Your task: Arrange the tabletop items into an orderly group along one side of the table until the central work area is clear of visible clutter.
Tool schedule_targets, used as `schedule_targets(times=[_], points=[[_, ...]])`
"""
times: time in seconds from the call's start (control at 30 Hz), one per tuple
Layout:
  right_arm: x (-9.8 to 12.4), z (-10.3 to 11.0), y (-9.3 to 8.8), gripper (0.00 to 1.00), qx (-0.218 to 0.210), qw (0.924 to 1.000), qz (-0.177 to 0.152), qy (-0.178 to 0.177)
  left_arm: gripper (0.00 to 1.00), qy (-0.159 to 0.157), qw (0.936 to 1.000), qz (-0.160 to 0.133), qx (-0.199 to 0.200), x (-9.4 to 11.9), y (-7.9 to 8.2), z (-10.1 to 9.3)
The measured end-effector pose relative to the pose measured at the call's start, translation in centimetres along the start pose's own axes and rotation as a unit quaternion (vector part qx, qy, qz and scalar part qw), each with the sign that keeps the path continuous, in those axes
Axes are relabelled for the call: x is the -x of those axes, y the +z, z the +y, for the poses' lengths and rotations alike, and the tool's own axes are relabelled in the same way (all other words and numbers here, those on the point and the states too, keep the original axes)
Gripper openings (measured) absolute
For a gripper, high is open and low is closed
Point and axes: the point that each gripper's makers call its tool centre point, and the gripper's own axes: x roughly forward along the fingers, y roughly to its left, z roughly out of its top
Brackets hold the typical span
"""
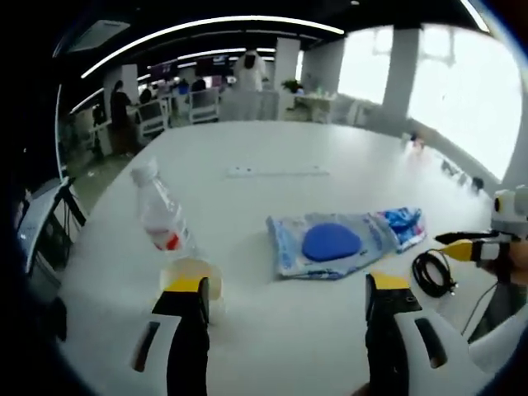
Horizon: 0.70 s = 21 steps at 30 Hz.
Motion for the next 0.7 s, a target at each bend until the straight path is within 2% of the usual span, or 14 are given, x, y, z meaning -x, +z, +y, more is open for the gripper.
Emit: schedule_targets(times=[0.17,0.27,0.43,0.53,0.63,0.7], points=[[1.0,-0.8,-0.6,0.58,-0.004,0.9999,0.003,-0.009,0.74,0.005,1.0000,-0.002,0.001,0.7,-0.2,0.8],[1.2,-1.3,-1.1,0.56,-0.015,0.9997,0.009,-0.015,0.74,0.007,1.0000,0.000,0.003,0.6,-0.3,1.3],[1.3,-1.3,-0.9,0.55,-0.020,0.9996,0.005,-0.016,0.72,0.005,0.9999,0.009,-0.013,0.1,-0.4,1.7],[1.3,-1.1,-0.8,0.55,-0.019,0.9997,0.004,-0.015,0.69,0.009,0.9995,0.023,-0.020,-0.5,-0.7,2.6],[1.3,-1.0,-1.0,0.54,-0.016,0.9997,0.006,-0.014,0.61,0.015,0.9985,0.047,-0.023,-1.1,-1.5,3.8],[1.3,-1.0,-1.2,0.54,-0.019,0.9997,0.008,-0.014,0.54,0.008,0.9972,0.069,-0.026,-1.5,-2.2,4.1]])
